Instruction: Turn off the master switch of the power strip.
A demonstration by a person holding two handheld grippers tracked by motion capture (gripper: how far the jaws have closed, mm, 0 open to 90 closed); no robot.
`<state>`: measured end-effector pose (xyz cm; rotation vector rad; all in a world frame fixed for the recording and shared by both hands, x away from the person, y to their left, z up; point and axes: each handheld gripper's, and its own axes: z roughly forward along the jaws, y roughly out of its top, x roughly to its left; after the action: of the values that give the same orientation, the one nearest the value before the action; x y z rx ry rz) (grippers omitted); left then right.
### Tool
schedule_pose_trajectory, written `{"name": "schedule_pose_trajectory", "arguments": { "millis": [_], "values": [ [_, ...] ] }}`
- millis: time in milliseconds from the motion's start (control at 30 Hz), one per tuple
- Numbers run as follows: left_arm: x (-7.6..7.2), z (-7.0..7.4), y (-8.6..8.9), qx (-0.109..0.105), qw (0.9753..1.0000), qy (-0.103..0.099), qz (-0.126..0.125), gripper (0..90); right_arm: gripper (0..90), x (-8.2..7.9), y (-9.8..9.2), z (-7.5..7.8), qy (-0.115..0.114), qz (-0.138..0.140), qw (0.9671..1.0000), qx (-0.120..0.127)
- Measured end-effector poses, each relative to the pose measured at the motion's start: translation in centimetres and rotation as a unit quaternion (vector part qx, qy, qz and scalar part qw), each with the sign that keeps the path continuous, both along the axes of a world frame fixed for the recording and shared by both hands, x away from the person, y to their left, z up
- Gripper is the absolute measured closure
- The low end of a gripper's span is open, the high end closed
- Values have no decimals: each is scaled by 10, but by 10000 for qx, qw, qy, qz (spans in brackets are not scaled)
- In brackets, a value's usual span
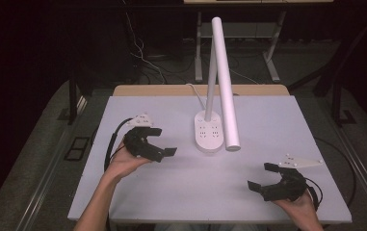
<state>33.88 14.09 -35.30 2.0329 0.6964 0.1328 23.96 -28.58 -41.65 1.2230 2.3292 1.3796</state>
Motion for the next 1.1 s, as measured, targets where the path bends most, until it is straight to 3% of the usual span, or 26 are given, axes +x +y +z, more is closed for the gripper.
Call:
{"name": "schedule_pose_trajectory", "arguments": {
  "millis": [500,1100],
  "values": [
    [26,13,-9,153,9999,-12,-6,35,4,0,0,-1,11,0,10000,-9],
    [56,18,-19,360,9993,26,10,42,4,0,0,-1,12,-5,10000,-6]
  ]
}}
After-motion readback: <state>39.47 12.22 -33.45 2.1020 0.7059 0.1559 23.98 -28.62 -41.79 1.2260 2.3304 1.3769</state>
